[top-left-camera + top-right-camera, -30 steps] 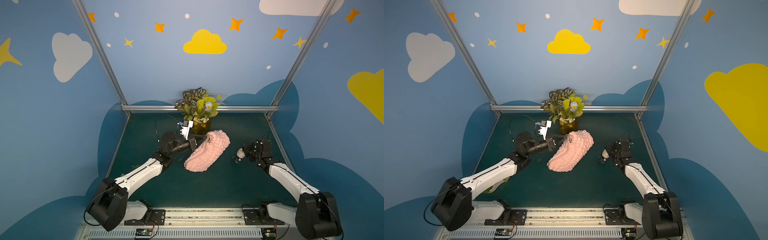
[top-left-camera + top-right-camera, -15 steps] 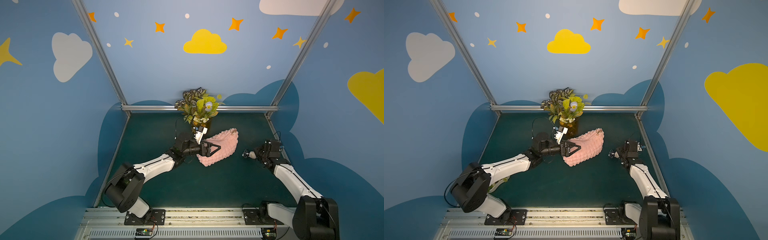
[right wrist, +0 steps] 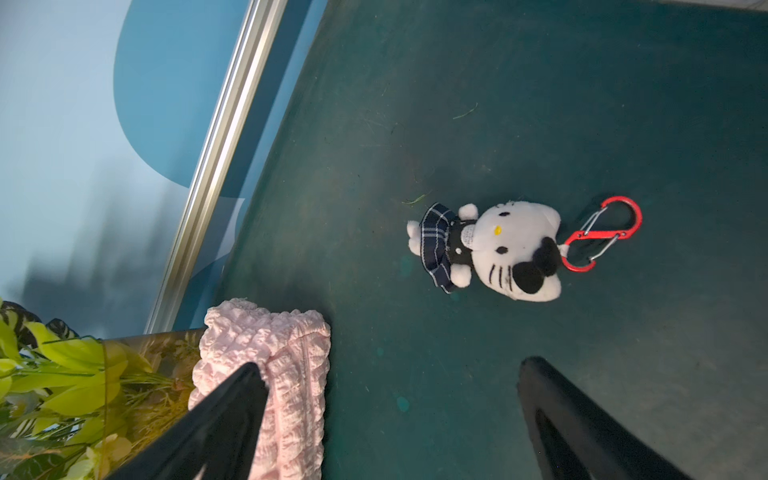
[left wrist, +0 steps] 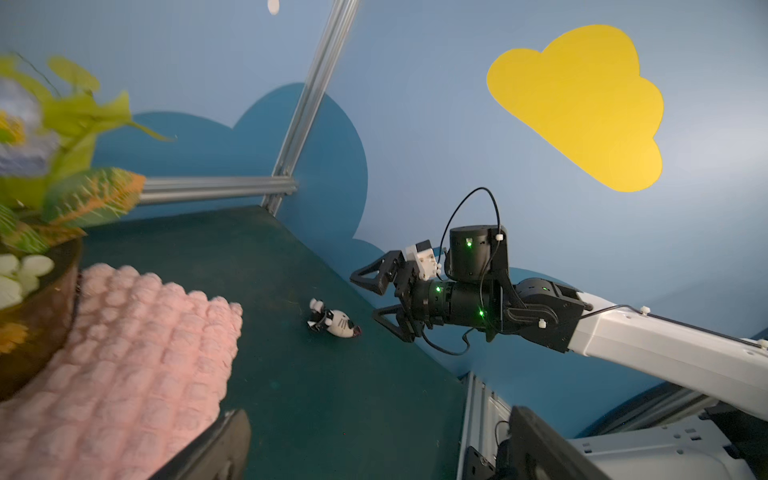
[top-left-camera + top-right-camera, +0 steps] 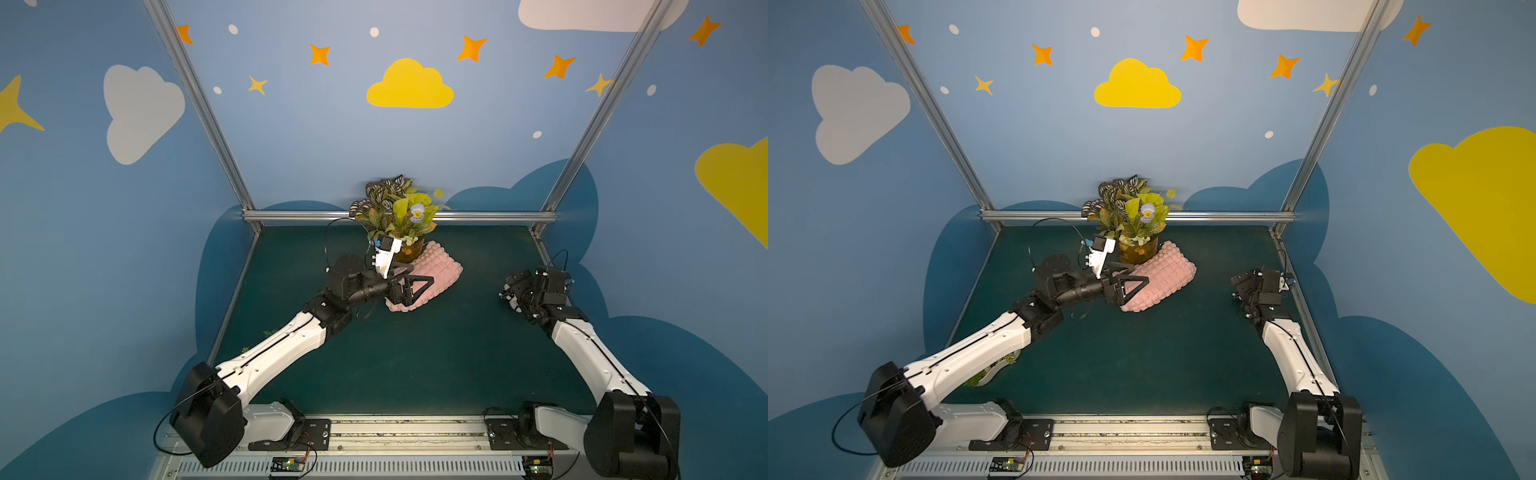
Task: Remove the decoration from the bag
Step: Place the bag at the center of the board, then move the bag to the center of the board.
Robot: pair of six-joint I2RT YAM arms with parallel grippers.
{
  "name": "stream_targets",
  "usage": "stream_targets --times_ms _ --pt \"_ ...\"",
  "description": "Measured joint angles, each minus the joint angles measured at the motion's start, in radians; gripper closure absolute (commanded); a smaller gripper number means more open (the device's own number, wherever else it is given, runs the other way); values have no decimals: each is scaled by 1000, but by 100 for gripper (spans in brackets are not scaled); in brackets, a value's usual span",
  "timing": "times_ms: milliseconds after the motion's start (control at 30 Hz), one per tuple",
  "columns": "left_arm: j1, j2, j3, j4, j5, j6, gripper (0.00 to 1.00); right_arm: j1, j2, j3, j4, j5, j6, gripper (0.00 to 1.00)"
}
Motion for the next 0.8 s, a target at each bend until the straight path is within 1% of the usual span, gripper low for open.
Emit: stream_targets --times_ms 200,333,433,667,800 --pt "72 -146 -7 -95 -207 86 0 0 -20 83 -55 58 -60 2" --pt "145 -235 -50 -132 -366 143 0 0 -27 114 -59 105 -113 2" --pt "206 -275 -87 -138 -461 188 0 0 -27 121 -59 145 -157 2" --pt "353 -336 -234 -108 -613 275 0 -6 -27 119 -43 246 -263 2" --pt "412 -350 -337 -48 -677 317 0 -14 -34 85 27 274 -318 2"
